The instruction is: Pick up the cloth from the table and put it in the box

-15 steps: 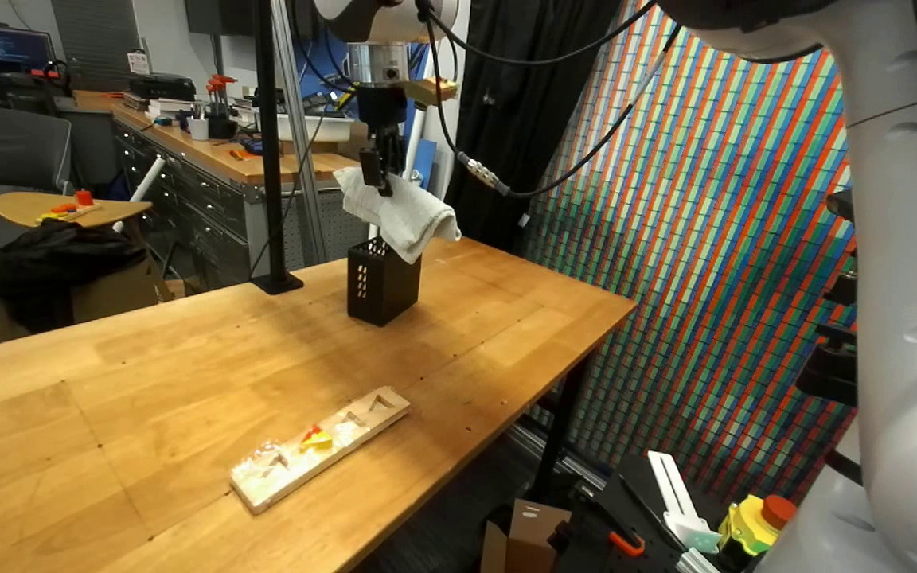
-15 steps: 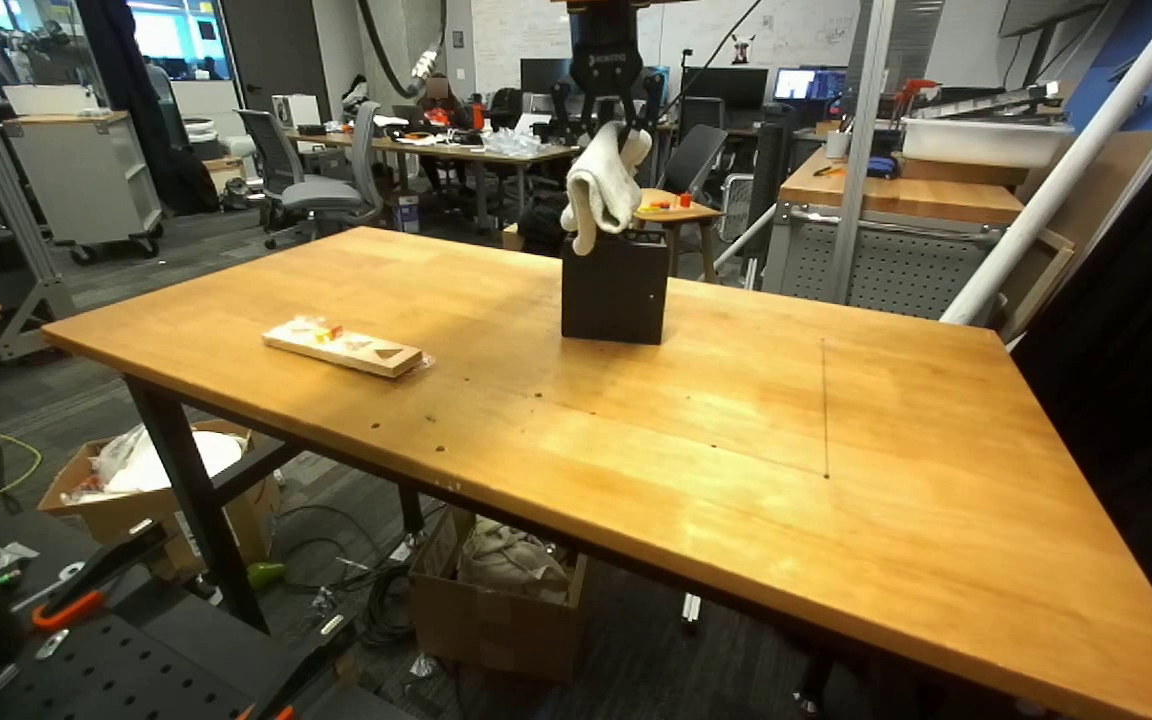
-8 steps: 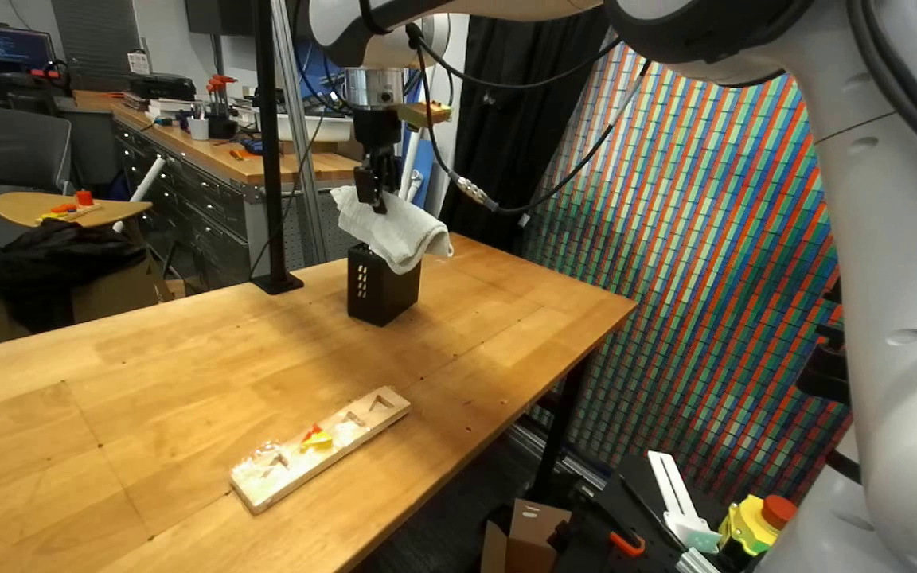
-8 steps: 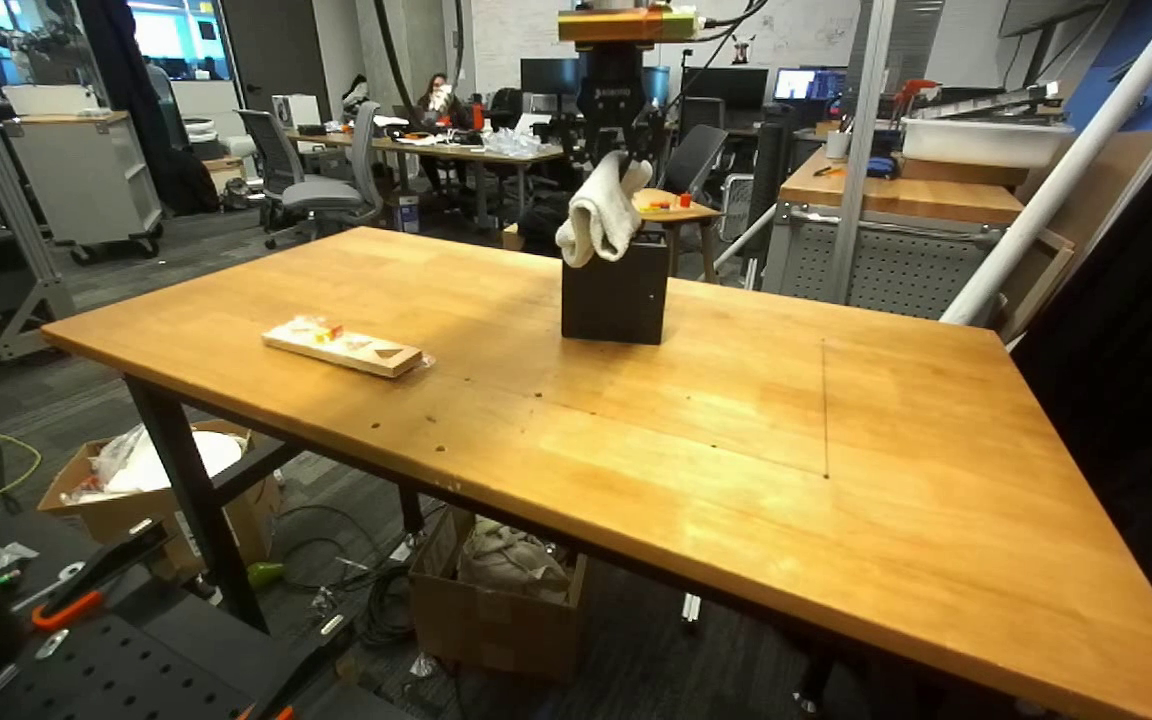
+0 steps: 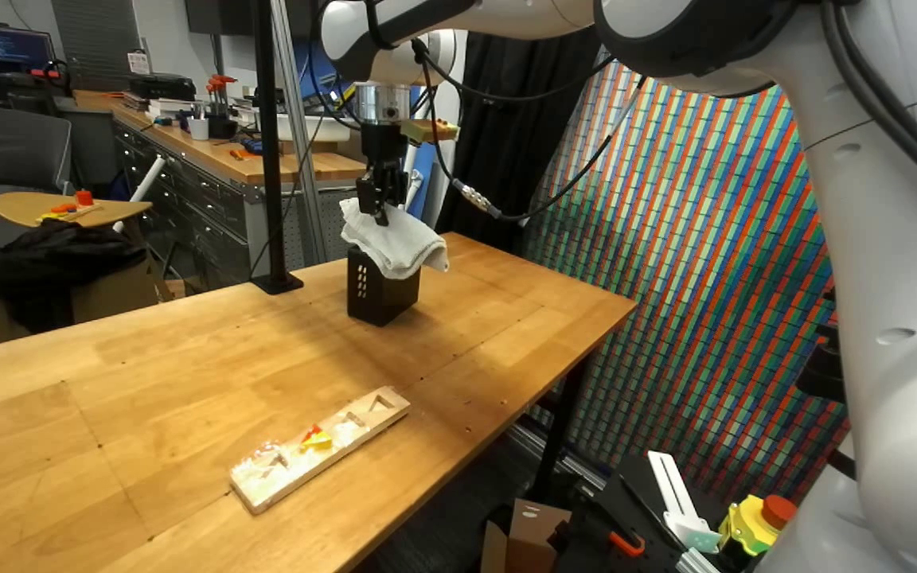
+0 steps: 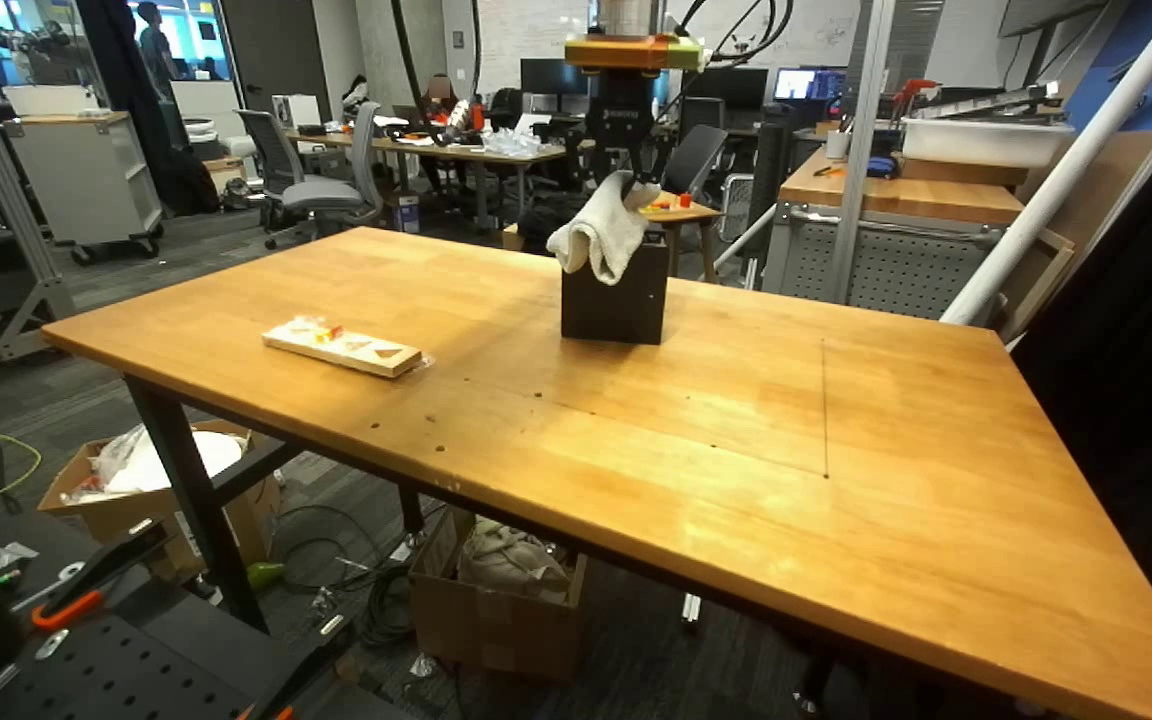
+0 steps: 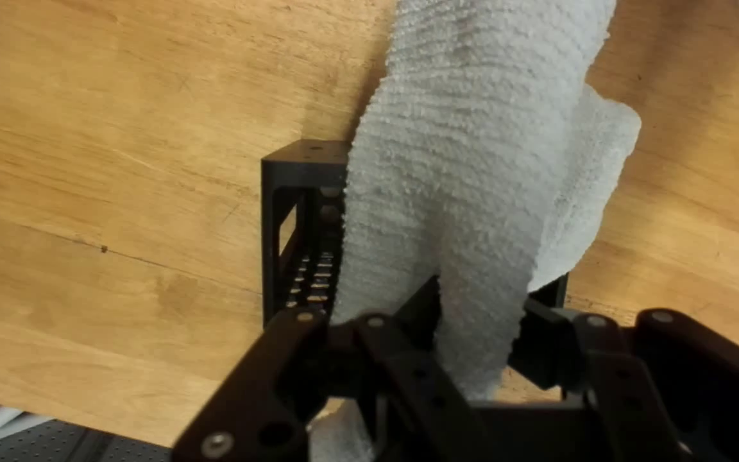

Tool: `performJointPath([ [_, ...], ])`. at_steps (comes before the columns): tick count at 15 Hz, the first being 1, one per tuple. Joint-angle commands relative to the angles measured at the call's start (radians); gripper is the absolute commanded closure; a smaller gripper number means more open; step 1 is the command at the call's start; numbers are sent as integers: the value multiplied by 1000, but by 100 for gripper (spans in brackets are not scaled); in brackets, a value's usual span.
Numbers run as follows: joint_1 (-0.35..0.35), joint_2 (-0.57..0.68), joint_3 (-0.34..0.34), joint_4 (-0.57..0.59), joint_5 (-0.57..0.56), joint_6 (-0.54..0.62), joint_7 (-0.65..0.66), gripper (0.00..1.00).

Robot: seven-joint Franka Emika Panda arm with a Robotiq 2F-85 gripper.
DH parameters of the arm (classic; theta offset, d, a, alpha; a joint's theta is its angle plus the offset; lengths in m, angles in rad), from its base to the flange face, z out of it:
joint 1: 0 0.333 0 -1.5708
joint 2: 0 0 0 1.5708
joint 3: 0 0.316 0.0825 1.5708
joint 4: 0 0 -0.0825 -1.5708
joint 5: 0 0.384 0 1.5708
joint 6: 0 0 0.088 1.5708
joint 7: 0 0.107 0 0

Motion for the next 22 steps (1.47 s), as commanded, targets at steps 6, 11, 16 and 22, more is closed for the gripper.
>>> performJointPath([
  [6,-15,54,1,29,62,44,17,96],
  [11,-36,79,6,21,97,74,12,96],
  [16,-55,100,17,7,158,89,0,96],
  [22,-68,137,35,-1,224,104,-18,96],
])
